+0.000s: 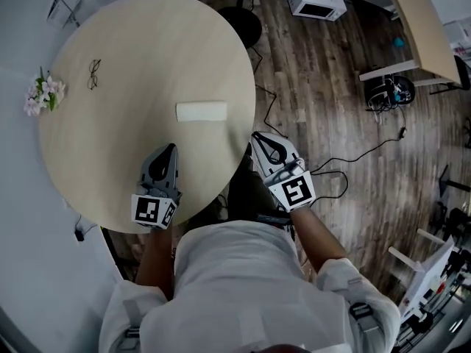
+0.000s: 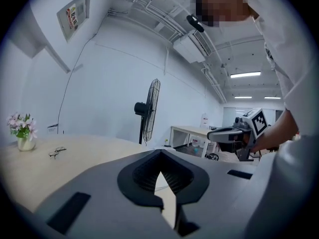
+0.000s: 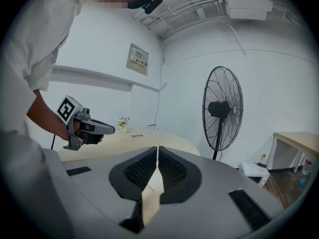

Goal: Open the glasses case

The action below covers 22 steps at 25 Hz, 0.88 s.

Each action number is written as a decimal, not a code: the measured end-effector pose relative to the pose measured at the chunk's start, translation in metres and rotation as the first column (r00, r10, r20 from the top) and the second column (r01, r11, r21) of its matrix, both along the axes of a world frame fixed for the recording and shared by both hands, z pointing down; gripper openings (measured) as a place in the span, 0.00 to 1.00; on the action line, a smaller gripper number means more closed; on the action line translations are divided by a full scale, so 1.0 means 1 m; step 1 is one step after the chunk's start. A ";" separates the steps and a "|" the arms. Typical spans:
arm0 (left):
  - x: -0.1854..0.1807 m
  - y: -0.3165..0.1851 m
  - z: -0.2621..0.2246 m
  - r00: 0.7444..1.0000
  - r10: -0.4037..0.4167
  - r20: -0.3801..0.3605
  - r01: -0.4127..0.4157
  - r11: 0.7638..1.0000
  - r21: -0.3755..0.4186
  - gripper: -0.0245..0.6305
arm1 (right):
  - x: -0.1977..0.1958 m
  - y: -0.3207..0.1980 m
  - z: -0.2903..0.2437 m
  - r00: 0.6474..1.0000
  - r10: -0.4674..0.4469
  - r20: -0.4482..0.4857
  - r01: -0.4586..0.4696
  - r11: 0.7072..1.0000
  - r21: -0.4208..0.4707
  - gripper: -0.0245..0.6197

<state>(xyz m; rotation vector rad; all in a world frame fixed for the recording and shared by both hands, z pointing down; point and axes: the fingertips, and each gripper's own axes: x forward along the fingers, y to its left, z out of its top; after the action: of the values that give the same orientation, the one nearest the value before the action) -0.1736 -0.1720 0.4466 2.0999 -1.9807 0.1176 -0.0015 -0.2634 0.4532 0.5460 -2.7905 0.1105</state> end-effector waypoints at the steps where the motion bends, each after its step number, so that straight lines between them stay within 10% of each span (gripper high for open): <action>1: -0.001 -0.005 0.004 1.000 -0.003 0.017 0.003 1.000 -0.007 0.06 | -0.004 -0.005 0.004 1.000 -0.013 -0.008 0.013 1.000 0.003 0.08; 10: -0.027 -0.031 0.055 0.997 -0.032 0.074 0.033 0.999 -0.017 0.06 | -0.050 -0.040 0.066 0.984 -0.111 -0.140 0.128 0.984 0.123 0.08; 22: -0.005 -0.023 0.119 0.998 0.040 0.040 -0.035 0.993 -0.116 0.06 | -0.079 -0.020 0.153 0.846 -0.276 -0.456 0.432 0.857 0.282 0.18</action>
<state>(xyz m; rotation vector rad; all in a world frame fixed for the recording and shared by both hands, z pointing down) -0.1783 -0.1948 0.5660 2.0789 -1.9096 0.2792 -0.0802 -0.2834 0.6064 0.0856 -2.4493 -0.5681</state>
